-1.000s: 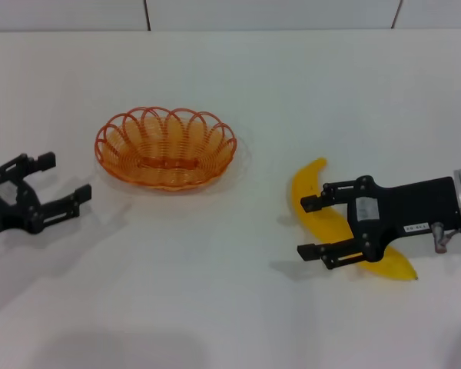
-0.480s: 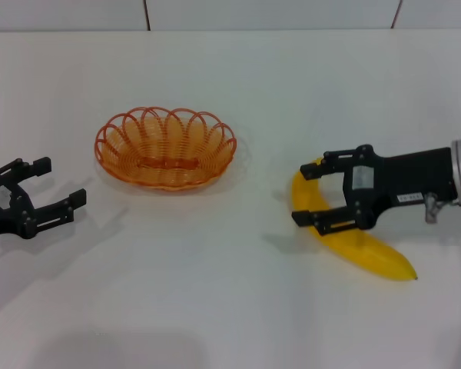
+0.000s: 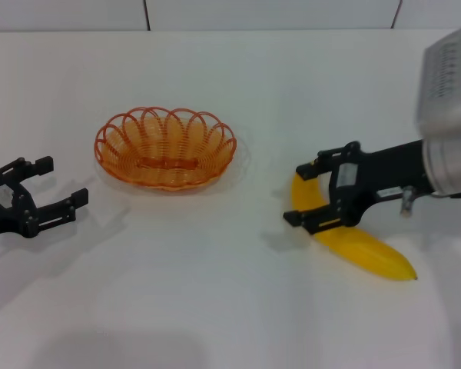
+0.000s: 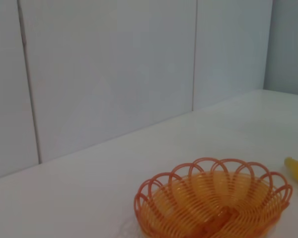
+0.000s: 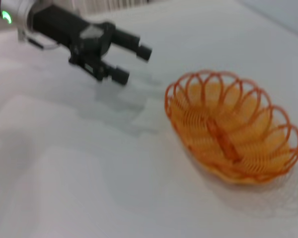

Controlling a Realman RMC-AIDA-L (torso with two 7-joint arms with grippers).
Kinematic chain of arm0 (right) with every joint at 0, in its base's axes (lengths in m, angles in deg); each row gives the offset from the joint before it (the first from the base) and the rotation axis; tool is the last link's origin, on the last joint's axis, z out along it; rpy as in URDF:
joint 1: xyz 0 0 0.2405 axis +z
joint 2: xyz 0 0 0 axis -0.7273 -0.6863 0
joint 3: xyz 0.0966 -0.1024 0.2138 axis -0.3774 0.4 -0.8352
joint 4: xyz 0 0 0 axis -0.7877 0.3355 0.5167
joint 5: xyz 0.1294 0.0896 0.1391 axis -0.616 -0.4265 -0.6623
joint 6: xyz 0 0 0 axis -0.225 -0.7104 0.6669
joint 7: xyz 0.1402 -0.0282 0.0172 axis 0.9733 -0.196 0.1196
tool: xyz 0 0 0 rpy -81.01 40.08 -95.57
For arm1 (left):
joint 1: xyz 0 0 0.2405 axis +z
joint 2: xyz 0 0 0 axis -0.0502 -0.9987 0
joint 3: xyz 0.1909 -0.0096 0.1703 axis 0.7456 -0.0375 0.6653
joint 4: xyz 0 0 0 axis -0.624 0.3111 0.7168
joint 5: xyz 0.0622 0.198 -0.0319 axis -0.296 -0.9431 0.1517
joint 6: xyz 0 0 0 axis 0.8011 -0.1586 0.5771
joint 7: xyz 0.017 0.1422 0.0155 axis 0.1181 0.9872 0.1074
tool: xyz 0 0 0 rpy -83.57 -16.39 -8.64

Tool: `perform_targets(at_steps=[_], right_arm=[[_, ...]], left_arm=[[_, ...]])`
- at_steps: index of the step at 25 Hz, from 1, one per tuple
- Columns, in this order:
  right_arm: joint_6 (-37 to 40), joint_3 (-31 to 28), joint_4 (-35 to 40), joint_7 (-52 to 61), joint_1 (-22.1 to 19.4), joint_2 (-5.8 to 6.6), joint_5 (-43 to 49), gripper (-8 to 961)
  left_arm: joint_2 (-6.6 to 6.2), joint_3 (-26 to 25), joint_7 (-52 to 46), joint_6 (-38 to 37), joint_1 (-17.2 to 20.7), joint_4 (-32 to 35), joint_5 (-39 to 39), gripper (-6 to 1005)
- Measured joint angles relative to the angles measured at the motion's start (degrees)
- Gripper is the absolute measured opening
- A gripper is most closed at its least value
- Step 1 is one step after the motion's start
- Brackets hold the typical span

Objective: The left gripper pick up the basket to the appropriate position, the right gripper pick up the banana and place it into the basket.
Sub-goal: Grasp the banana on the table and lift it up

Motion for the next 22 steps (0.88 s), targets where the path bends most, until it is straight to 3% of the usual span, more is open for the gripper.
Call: perform_targets(at_steps=[7,22], right_arm=[[-2.79,10.54,10.73,16.10,-0.99,-0.03,13.12,690],[-2.12,16.67,10.67,25.40,2.01,0.22,24.07,673]], left_arm=[[0.00,0.05,-0.01,0.12,0.03,0.00,0.00,865],[0.07,0.07,-0.09,0.22,-0.75,-0.14,-0.46,865]])
